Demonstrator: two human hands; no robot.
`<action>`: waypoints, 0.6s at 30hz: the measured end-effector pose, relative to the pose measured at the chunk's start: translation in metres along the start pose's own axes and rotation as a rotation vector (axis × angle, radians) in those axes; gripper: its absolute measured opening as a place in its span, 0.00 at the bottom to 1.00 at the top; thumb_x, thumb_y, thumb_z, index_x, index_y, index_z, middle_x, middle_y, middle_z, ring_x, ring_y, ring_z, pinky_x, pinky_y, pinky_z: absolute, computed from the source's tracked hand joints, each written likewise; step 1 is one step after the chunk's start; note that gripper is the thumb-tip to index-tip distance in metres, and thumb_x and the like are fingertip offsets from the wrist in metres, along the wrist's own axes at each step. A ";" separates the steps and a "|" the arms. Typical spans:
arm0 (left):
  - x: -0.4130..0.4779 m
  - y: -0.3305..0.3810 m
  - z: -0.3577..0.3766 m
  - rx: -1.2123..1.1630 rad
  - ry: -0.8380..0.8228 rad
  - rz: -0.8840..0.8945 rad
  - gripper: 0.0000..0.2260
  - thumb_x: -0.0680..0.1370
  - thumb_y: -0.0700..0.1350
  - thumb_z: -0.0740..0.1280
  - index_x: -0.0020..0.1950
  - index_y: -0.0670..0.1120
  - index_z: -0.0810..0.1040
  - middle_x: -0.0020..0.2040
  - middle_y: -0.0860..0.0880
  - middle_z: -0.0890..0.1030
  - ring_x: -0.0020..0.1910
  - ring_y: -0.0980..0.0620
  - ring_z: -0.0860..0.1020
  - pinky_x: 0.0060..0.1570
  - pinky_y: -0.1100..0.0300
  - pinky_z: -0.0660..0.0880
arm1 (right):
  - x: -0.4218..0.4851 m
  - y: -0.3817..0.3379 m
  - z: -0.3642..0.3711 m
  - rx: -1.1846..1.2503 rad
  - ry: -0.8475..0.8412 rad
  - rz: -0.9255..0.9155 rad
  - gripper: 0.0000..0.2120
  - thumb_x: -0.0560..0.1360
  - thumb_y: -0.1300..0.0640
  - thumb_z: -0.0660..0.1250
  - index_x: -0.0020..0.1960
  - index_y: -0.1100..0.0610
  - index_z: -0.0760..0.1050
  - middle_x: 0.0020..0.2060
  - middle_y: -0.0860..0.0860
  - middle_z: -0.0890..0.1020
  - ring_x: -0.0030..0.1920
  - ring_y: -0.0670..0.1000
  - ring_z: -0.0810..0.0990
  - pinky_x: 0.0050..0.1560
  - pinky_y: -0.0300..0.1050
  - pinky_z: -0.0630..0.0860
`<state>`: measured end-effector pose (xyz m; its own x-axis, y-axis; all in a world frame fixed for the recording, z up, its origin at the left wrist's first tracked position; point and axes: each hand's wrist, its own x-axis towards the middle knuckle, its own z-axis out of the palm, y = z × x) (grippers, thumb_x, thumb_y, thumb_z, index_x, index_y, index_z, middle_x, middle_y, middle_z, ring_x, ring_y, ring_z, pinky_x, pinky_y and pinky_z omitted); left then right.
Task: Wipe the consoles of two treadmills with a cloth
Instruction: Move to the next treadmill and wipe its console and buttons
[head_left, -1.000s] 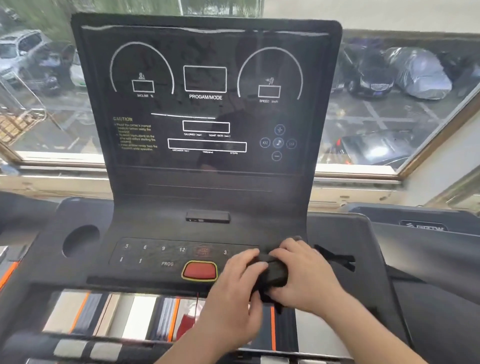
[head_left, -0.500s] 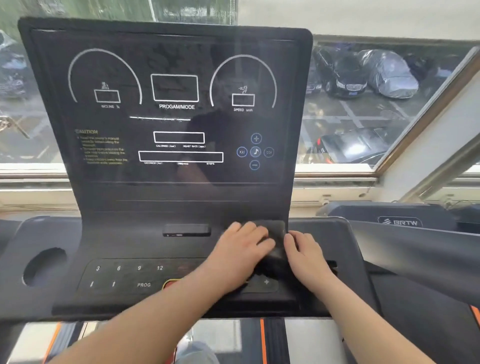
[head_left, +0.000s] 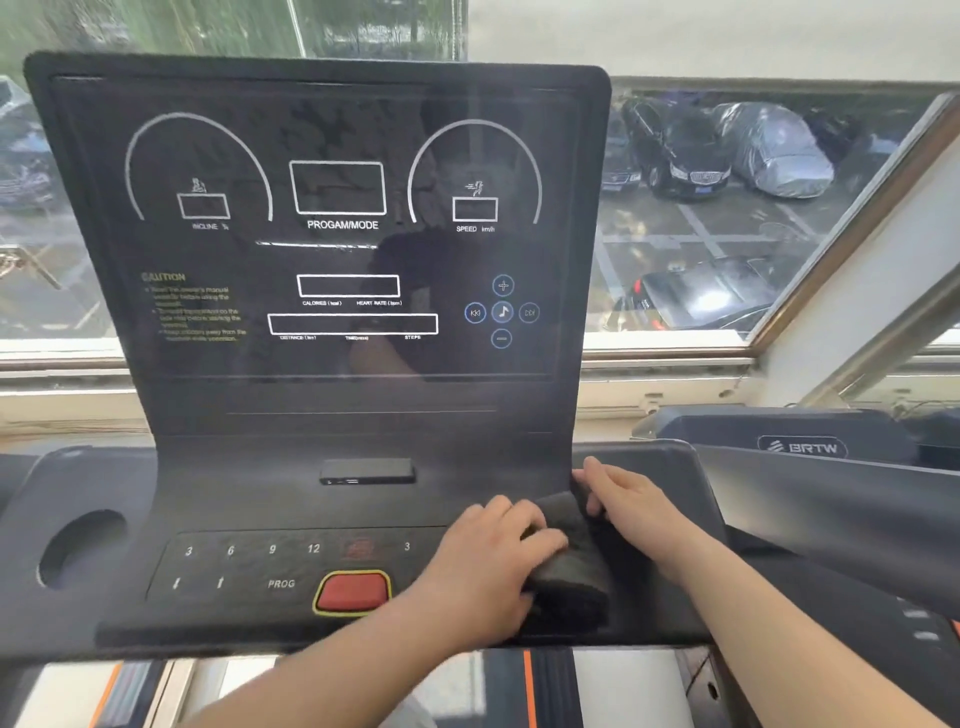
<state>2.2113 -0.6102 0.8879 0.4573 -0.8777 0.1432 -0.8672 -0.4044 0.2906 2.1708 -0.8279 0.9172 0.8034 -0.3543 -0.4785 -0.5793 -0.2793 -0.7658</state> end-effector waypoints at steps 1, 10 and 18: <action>0.011 -0.014 -0.006 0.072 0.034 0.011 0.23 0.69 0.49 0.67 0.65 0.55 0.75 0.57 0.53 0.76 0.49 0.46 0.74 0.44 0.52 0.72 | 0.001 0.000 -0.001 0.011 -0.019 0.007 0.21 0.85 0.38 0.54 0.53 0.44 0.83 0.44 0.49 0.82 0.51 0.49 0.79 0.64 0.47 0.73; 0.002 0.020 0.007 -0.089 0.132 -0.349 0.24 0.66 0.53 0.65 0.63 0.58 0.78 0.55 0.55 0.76 0.49 0.46 0.74 0.45 0.52 0.74 | 0.001 0.002 0.002 0.000 -0.017 0.003 0.20 0.85 0.38 0.55 0.54 0.47 0.81 0.43 0.48 0.81 0.48 0.49 0.78 0.51 0.43 0.72; -0.002 -0.043 -0.022 0.135 0.019 -0.200 0.25 0.69 0.49 0.65 0.67 0.59 0.75 0.59 0.54 0.75 0.53 0.46 0.73 0.47 0.52 0.67 | 0.004 0.000 0.006 -0.036 0.000 0.003 0.18 0.85 0.39 0.55 0.58 0.49 0.78 0.44 0.48 0.80 0.47 0.46 0.78 0.46 0.40 0.70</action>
<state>2.2520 -0.5854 0.8962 0.6247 -0.7726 0.1133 -0.7772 -0.6011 0.1861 2.1752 -0.8238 0.9121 0.8017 -0.3551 -0.4808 -0.5863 -0.3106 -0.7482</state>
